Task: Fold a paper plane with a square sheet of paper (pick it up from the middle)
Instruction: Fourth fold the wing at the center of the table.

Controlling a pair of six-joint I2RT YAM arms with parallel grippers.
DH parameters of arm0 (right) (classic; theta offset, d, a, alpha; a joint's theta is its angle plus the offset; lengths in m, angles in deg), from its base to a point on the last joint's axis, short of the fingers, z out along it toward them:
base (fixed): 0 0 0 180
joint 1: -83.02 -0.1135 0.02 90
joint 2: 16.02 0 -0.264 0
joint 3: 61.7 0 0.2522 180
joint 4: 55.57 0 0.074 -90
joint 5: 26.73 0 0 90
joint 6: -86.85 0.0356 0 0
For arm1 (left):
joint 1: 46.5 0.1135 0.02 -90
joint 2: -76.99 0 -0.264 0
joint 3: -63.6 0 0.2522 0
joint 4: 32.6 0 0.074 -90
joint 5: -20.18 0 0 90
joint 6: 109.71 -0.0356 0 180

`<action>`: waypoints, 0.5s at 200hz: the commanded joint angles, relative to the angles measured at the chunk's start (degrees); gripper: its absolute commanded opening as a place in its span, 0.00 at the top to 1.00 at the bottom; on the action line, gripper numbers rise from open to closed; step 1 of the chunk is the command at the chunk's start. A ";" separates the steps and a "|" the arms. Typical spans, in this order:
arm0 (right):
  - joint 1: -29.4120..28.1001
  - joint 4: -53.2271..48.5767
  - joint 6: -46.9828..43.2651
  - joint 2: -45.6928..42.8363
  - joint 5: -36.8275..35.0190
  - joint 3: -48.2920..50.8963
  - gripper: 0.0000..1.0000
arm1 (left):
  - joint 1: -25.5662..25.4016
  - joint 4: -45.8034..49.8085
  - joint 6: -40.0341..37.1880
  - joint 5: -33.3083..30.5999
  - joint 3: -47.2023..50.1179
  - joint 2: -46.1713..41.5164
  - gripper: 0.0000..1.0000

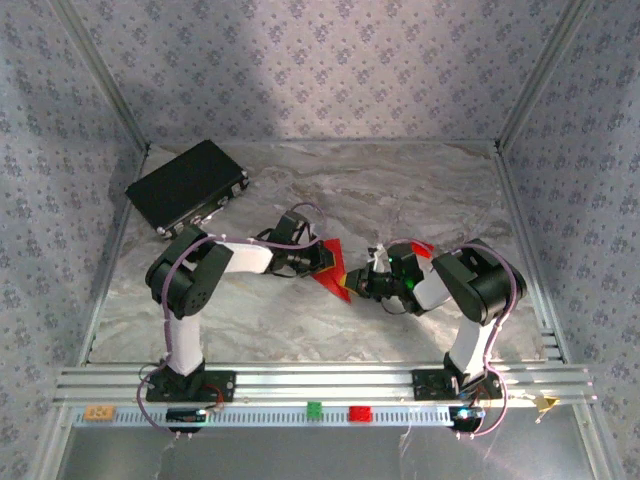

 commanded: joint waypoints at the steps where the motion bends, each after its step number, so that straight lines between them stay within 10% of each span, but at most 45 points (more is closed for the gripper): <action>1: 0.99 -3.65 -0.48 0.71 -2.25 1.32 0.98 | -0.16 1.35 -0.87 -0.13 -1.48 1.15 0.90; 100: 0.91 -4.30 -0.66 -0.72 -2.71 1.77 0.91 | -0.29 3.64 -3.86 1.18 -3.11 1.46 0.88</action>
